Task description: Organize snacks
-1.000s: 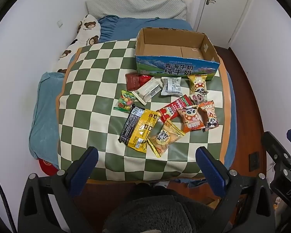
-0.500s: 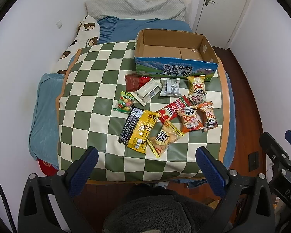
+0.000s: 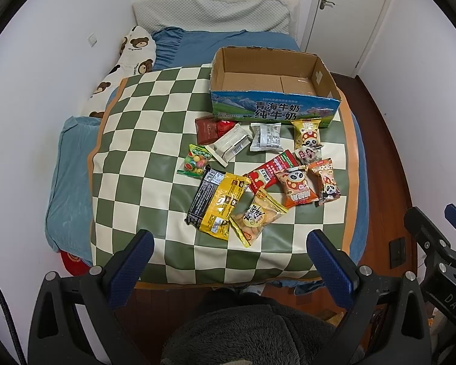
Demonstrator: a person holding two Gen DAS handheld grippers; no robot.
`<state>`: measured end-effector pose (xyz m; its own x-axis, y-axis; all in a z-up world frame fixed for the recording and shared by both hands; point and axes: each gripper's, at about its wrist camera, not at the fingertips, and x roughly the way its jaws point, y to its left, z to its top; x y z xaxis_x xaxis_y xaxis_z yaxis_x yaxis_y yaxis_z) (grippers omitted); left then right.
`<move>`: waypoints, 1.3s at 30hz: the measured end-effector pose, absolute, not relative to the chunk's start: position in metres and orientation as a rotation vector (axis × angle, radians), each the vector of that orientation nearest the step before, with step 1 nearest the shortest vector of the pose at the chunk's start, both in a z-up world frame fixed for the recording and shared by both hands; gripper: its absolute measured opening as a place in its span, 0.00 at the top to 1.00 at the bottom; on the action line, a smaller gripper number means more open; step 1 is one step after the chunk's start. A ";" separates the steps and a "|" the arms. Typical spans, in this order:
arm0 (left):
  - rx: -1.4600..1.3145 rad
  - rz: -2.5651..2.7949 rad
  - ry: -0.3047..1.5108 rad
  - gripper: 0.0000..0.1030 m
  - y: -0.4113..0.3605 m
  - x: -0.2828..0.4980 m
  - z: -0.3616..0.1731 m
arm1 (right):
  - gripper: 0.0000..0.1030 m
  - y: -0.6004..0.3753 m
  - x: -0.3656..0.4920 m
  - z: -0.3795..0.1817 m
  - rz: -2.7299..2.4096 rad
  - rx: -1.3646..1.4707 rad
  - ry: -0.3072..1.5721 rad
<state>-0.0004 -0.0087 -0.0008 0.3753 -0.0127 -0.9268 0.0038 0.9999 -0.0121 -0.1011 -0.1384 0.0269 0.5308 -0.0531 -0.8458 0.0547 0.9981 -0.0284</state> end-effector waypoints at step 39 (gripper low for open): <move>-0.011 -0.016 1.178 0.00 -0.007 -0.002 0.016 | 0.00 -0.136 -0.108 0.028 -0.056 0.034 1.016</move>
